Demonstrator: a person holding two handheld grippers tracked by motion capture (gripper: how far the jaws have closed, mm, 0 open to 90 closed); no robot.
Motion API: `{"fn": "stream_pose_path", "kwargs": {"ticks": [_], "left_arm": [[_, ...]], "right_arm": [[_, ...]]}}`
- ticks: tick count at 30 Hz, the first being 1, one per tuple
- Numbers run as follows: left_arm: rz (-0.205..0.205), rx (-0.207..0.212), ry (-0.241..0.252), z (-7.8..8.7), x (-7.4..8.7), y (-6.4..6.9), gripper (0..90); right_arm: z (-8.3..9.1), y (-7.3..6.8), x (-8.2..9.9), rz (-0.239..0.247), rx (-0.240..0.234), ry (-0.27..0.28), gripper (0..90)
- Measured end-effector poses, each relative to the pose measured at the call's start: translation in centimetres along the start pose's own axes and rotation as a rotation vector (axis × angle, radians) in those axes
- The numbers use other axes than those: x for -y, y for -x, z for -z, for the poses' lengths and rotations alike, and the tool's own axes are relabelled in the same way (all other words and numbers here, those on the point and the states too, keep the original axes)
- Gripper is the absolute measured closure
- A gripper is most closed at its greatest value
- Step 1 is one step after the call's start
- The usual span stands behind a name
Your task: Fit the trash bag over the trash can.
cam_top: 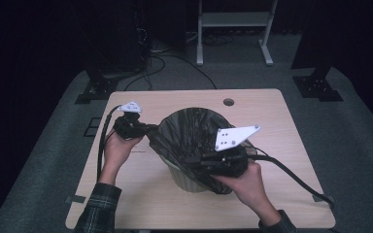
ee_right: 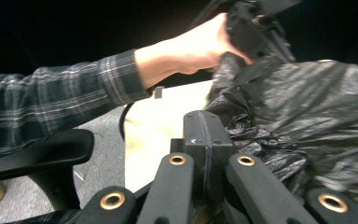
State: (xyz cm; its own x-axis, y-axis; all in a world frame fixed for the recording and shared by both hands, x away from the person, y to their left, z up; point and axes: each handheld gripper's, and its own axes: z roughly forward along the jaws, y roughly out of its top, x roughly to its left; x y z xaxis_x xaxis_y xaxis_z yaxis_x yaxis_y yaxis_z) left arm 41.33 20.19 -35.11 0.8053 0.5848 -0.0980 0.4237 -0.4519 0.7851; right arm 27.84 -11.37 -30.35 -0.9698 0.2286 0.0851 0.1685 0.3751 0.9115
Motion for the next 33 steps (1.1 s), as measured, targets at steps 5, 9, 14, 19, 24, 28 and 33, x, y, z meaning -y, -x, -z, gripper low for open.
{"fn": "stream_pose_path", "kwargs": {"ticks": [5,9,14,19,24,28,33], "left_arm": [[0.004,0.001,-0.004,0.0,0.0,0.0,89.8],[-0.001,-0.001,-0.007,0.1,0.1,-0.1,89.8],[0.005,-0.007,-0.008,0.2,0.2,-0.2,89.8],[0.007,-0.005,-0.012,0.1,0.3,-0.2,89.8],[0.004,-0.005,-0.010,0.2,0.4,-0.2,89.8],[0.012,-0.005,-0.004,0.4,0.6,-0.4,89.8],[0.013,-0.004,-0.004,0.5,0.8,-0.4,89.8]], "right_arm": [[-1.6,-1.9,0.2,0.036,-0.043,-0.014,89.9],[-2.8,-2.6,0.9,0.036,-0.076,-0.030,89.9],[-4.4,-3.8,2.0,0.038,-0.146,-0.067,90.0],[-5.2,-4.6,3.0,0.063,-0.151,-0.118,88.4],[-2.4,-4.8,2.1,0.093,-0.087,-0.071,72.6],[0.7,-4.7,2.4,0.082,-0.040,-0.042,68.9],[4.8,-3.2,4.4,0.037,0.081,-0.026,60.2]]}}
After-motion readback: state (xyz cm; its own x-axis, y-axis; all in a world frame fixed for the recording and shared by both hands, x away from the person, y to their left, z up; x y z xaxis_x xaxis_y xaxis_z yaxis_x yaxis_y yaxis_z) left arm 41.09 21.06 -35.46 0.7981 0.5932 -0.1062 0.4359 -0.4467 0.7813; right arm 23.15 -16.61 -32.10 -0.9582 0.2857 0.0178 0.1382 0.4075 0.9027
